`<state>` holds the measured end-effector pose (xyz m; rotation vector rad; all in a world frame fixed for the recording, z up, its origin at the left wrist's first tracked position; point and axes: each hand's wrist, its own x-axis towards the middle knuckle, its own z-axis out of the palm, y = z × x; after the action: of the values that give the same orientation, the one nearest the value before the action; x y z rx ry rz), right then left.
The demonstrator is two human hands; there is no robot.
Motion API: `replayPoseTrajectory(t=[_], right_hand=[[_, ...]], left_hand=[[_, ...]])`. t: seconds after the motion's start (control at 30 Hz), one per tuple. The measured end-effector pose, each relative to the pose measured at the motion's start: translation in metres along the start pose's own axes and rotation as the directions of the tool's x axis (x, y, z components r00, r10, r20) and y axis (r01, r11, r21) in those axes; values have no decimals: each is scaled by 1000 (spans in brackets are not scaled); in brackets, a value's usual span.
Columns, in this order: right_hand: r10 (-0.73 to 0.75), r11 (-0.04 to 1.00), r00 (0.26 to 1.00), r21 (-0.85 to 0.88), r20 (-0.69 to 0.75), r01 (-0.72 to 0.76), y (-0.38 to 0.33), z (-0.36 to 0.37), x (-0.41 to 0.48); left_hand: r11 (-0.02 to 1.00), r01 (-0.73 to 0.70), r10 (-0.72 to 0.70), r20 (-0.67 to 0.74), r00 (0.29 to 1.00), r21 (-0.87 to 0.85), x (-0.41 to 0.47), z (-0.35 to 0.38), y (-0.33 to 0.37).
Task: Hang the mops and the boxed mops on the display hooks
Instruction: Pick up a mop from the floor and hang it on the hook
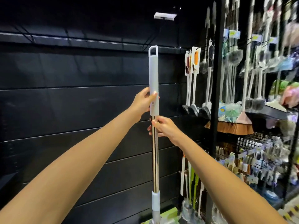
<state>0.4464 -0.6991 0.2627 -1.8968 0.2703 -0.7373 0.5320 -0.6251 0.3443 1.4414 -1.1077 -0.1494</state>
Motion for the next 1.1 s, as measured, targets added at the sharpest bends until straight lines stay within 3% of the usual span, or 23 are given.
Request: replayPoseTrajectory(t=[0.33, 0.63, 1.1], right_hand=[[-103, 983, 994, 155, 22, 98, 6, -105, 137], [-157, 969, 987, 199, 28, 148, 8, -146, 238], [-259, 930, 959, 240, -118, 280, 2, -151, 316]], left_hand=[[998, -64, 64, -213, 975, 10, 149, 62, 10], [997, -74, 67, -363, 930, -7, 247, 78, 12], [978, -198, 208, -355, 911, 65, 333, 66, 9]])
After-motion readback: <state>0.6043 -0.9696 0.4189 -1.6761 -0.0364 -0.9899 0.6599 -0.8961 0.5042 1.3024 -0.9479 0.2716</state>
